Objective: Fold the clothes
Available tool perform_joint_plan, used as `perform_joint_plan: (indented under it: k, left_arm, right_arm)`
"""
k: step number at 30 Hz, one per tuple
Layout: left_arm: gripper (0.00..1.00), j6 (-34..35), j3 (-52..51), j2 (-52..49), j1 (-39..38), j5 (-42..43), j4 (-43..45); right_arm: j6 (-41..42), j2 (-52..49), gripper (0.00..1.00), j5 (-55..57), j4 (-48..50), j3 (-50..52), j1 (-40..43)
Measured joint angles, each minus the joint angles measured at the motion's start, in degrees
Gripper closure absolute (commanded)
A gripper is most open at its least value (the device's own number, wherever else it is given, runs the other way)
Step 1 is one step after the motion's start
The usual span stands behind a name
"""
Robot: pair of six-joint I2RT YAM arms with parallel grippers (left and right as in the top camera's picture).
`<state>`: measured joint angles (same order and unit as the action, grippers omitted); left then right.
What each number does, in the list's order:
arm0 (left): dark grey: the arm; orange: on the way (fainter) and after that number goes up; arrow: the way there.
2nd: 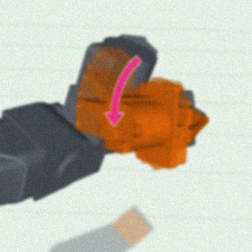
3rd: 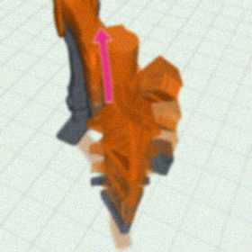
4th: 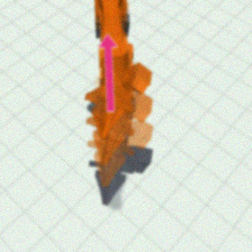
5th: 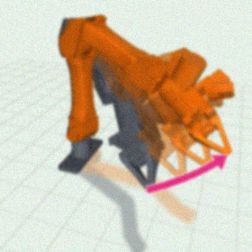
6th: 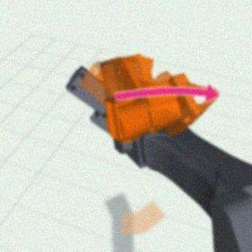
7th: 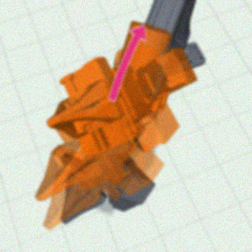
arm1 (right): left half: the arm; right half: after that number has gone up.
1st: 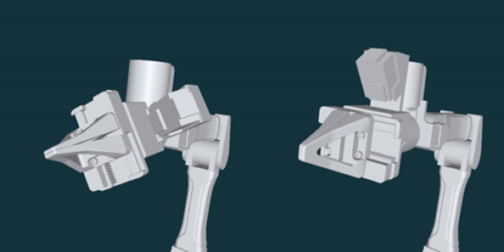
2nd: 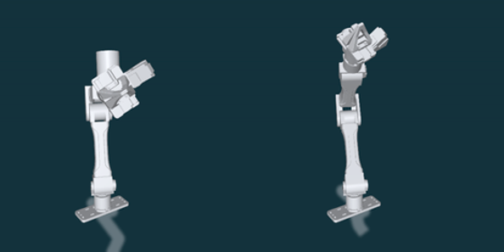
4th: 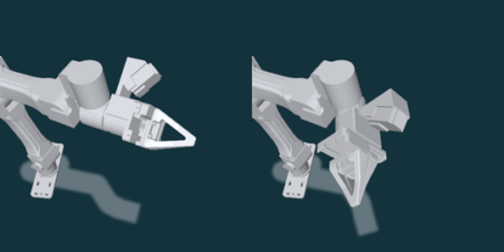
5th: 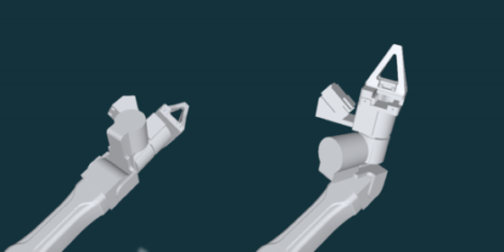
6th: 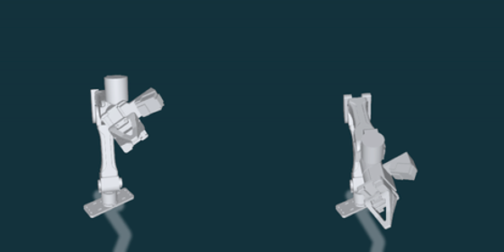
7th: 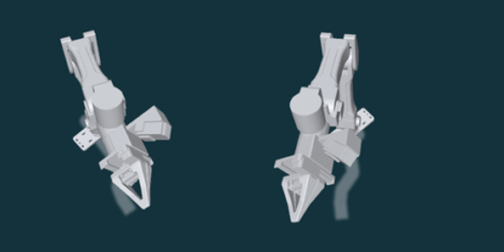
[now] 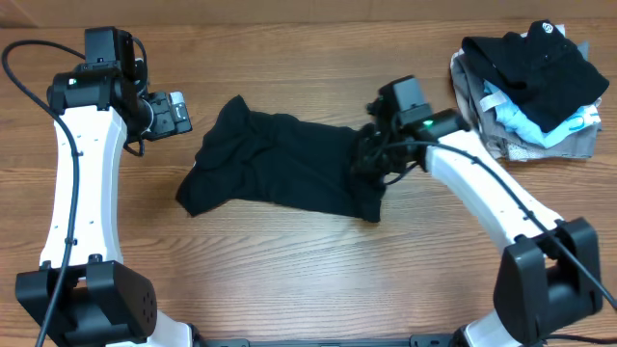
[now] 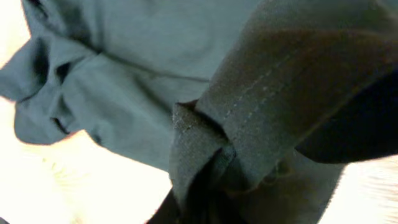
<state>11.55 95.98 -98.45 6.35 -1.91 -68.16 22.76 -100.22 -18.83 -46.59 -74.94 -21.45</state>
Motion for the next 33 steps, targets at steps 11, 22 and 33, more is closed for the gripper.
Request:
perform_joint_plan:
  k: [11,22,33]
  left_arm:
    - [0.00,0.0,0.0,0.0,0.0,0.0,0.7]
    - [0.00,-10.6,-13.8,-0.9,0.0,12.7,16.3]
    - [0.00,-17.7,-17.8,-17.7,0.0,25.7,28.9]
  right_arm:
    - [-0.7,-4.5,0.10,-4.4,-2.1,-4.7,-3.8]
    - [-6.3,-2.8,0.05,2.9,-19.7,-12.5,4.6]
    - [-7.8,-2.8,0.05,3.3,-23.6,-12.5,4.5]
